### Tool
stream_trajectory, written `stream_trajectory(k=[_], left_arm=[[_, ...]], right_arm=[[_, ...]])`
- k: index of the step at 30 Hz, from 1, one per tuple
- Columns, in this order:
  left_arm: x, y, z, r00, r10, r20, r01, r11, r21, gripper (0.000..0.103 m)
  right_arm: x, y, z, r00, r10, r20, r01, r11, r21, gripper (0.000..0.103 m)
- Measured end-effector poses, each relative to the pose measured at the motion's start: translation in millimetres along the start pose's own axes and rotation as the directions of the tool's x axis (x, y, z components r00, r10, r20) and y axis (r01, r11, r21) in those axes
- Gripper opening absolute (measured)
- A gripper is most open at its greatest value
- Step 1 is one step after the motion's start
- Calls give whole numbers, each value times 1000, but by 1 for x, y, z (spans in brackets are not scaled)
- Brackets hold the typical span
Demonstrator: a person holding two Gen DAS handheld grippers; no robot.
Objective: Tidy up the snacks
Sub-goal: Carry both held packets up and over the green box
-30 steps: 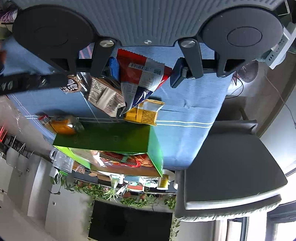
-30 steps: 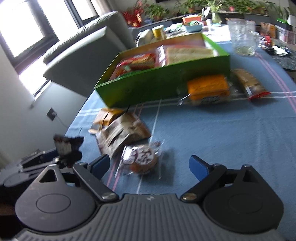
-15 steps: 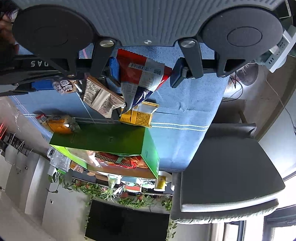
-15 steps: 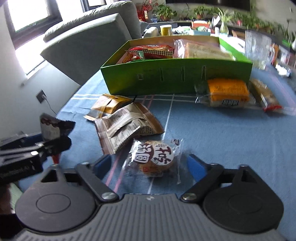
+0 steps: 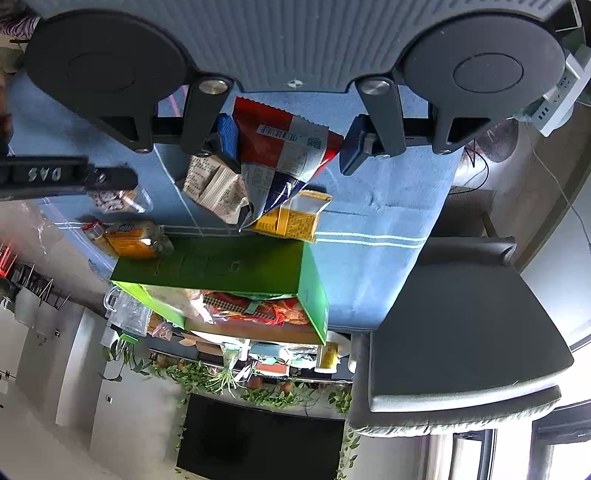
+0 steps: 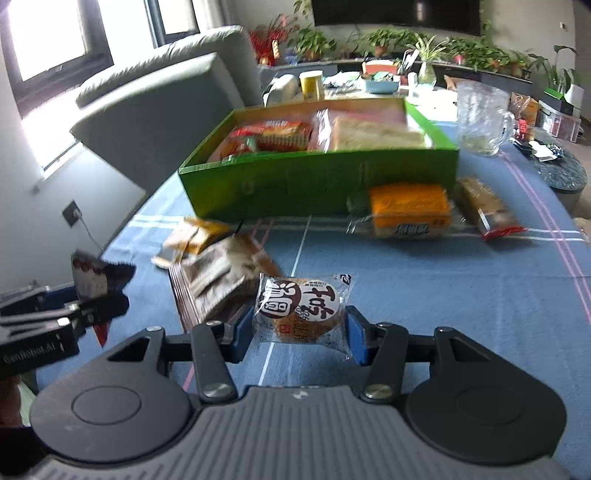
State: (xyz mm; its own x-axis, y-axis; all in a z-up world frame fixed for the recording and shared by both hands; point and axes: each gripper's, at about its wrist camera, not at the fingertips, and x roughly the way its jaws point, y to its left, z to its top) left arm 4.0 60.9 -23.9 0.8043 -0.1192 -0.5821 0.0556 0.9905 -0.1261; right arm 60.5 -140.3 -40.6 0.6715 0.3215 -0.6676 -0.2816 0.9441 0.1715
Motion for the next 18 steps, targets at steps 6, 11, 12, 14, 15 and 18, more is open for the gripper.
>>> stream_trajectory(k=[6, 11, 12, 14, 15, 18], left_arm=[[1, -10, 12, 1000, -18, 22, 18, 1000, 17, 53], [8, -21, 24, 999, -36, 30, 34, 998, 52, 53], [11, -24, 27, 999, -41, 31, 39, 998, 58, 53], [15, -28, 33, 998, -51, 31, 48, 996, 68, 53], [18, -31, 36, 998, -56, 31, 53, 996, 75, 53], [26, -37, 44, 997, -66, 28, 63, 994, 89, 53]], right_arm=[[-13, -12, 11, 998, 15, 62, -17, 999, 44, 60], [-14, -21, 21, 996, 32, 87, -37, 997, 64, 61], [-14, -22, 24, 995, 36, 92, -42, 997, 68, 61], [-12, -24, 28, 994, 43, 98, -50, 996, 74, 61], [-10, -26, 31, 994, 47, 100, -54, 996, 77, 61], [-5, -30, 37, 993, 51, 105, -59, 995, 79, 61]])
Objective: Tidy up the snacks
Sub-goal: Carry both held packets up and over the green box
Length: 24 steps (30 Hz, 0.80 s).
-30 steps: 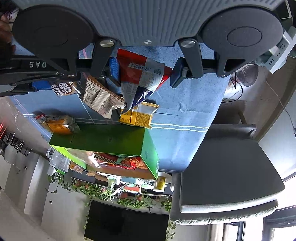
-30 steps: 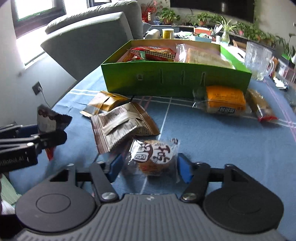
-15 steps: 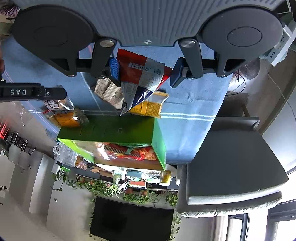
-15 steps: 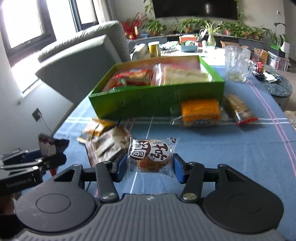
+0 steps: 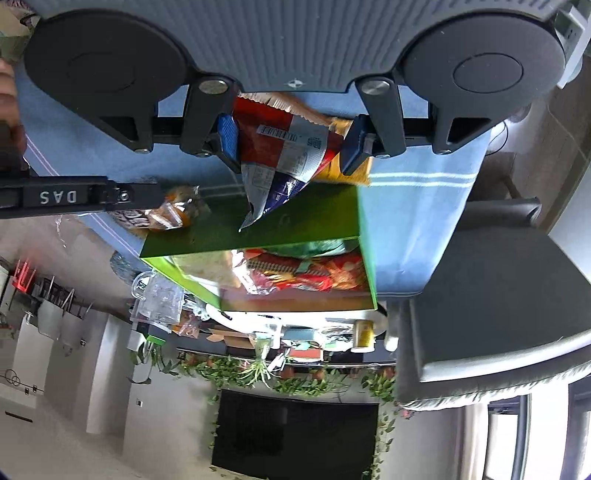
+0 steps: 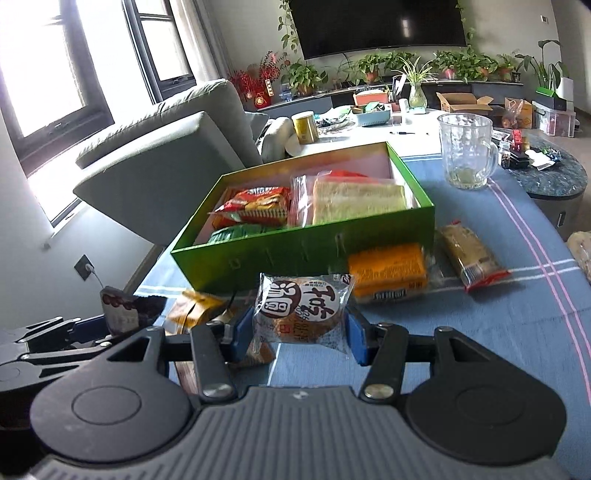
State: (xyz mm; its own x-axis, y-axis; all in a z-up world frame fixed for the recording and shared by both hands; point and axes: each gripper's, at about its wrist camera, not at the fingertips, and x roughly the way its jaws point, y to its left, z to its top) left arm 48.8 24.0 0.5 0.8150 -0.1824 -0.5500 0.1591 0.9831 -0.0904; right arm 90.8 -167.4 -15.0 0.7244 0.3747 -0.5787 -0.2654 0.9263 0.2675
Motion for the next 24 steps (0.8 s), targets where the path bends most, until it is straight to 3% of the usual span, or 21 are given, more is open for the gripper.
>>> stream_trajectory(k=[24], left_arm=[[58, -16, 54, 999, -35, 0, 35, 999, 32, 53]], right_arm=[[35, -18, 50, 999, 42, 26, -43, 999, 19, 61]])
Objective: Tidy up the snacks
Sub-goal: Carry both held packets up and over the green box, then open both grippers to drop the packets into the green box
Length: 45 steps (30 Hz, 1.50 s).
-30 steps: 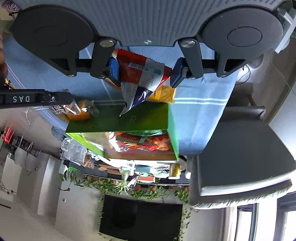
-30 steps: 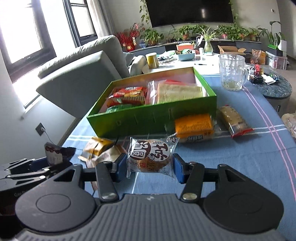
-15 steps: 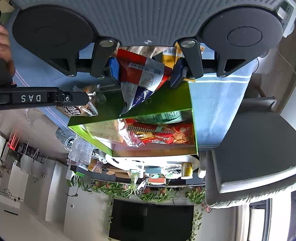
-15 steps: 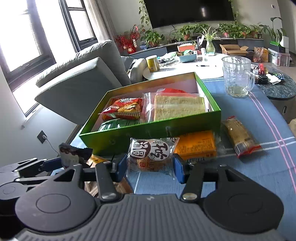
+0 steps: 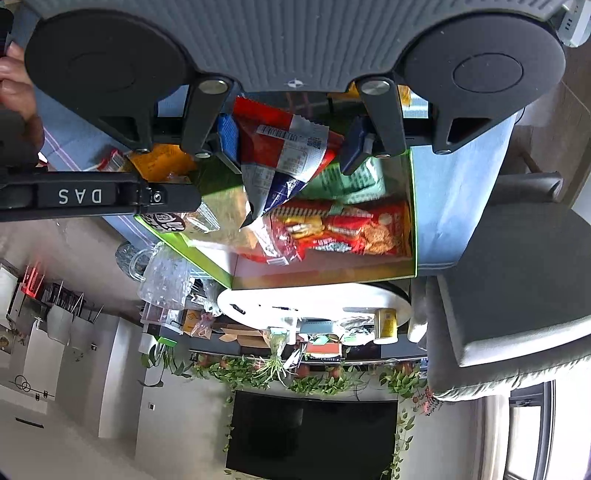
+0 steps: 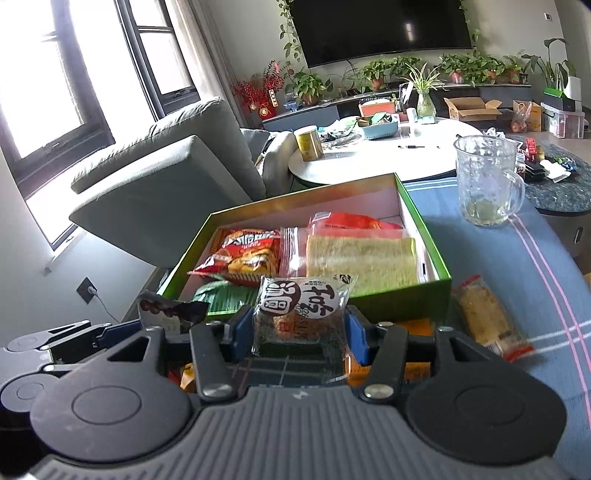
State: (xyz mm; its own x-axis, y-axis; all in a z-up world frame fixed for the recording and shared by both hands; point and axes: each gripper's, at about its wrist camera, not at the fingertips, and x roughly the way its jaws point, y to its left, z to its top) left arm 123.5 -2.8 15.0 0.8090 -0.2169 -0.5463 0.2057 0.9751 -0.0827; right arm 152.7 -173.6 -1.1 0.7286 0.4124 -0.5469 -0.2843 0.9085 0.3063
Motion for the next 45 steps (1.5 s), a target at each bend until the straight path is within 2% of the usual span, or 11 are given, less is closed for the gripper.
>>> stream_trajectory(k=[12, 25, 29, 37, 45], left_arm=[[19, -3, 34, 999, -1, 41, -1, 999, 40, 53], [76, 7, 74, 999, 41, 30, -43, 998, 48, 53], [97, 13, 80, 999, 51, 6, -51, 998, 41, 53], [126, 16, 84, 997, 71, -30, -70, 996, 59, 53], [131, 20, 80, 996, 74, -52, -71, 996, 60, 54]], right_arm=[[13, -6, 31, 999, 3, 45, -3, 1000, -2, 61], [52, -27, 59, 1000, -10, 26, 9, 999, 32, 61], [69, -34, 67, 1000, -16, -8, 16, 998, 62, 61], [88, -37, 75, 999, -37, -21, 39, 997, 60, 61], [94, -40, 73, 997, -66, -27, 67, 995, 75, 64]])
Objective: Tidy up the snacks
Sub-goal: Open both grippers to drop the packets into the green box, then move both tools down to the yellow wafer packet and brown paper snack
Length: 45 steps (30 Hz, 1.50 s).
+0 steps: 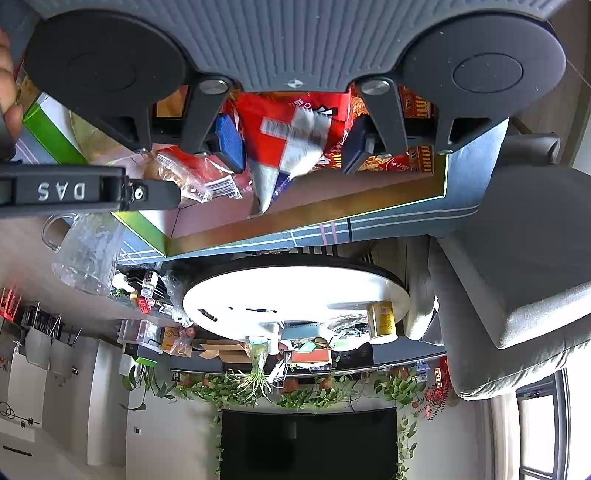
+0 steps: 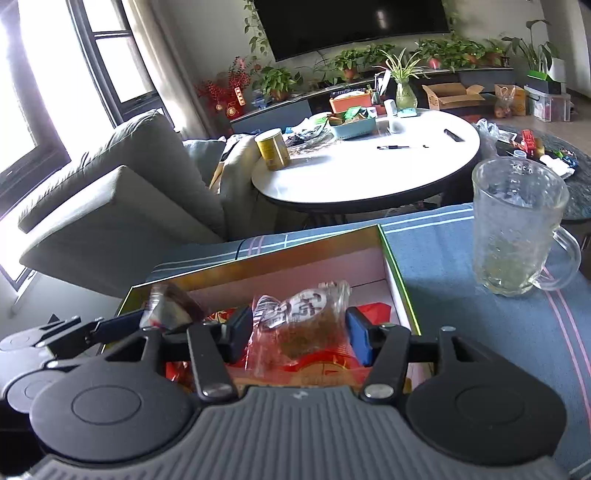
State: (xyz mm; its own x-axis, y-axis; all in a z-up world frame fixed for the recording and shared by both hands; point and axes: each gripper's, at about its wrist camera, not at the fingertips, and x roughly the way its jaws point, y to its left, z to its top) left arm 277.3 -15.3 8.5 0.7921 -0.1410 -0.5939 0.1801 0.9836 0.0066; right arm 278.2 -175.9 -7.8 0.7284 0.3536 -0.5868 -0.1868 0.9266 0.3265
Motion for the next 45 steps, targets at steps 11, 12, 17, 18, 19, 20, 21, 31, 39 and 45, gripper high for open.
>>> stream_trajectory(k=[11, 12, 17, 18, 19, 20, 21, 31, 39, 45], left_arm=[[-24, 3, -3, 1000, 18, 19, -18, 1000, -24, 55], [-29, 4, -3, 999, 21, 24, -21, 999, -27, 55], [-54, 2, -11, 998, 23, 54, -21, 999, -36, 60], [-59, 2, -14, 998, 23, 58, -21, 999, -38, 60], [-64, 2, -17, 998, 23, 58, -20, 999, -41, 60], [-68, 2, -19, 998, 22, 58, -20, 999, -44, 61], [-73, 2, -23, 998, 22, 57, -20, 999, -48, 61], [-111, 20, -69, 999, 39, 2, -39, 991, -132, 64], [-121, 34, -109, 995, 75, -71, -85, 985, -150, 65], [-105, 28, -131, 986, 73, -151, -89, 991, -104, 66]], right_arm=[[-19, -2, 2, 1000, -3, 26, 3, 1000, 18, 69], [-22, -3, 2, 1000, -5, 29, 5, 1000, 23, 69], [-40, -8, -2, 999, -14, 41, 12, 999, 50, 71], [-44, -8, -5, 999, -16, 41, 14, 999, 52, 72], [-46, -8, -7, 999, -18, 39, 16, 998, 53, 72], [-49, -8, -10, 999, -20, 37, 18, 998, 54, 73], [-53, -9, -15, 999, -20, 33, 18, 998, 57, 73], [-85, -13, -53, 1000, -23, 5, 22, 996, 91, 75], [-104, -7, -70, 1000, -6, 3, 6, 996, 84, 75], [-108, 5, -85, 1000, 8, -19, -7, 1000, 23, 76]])
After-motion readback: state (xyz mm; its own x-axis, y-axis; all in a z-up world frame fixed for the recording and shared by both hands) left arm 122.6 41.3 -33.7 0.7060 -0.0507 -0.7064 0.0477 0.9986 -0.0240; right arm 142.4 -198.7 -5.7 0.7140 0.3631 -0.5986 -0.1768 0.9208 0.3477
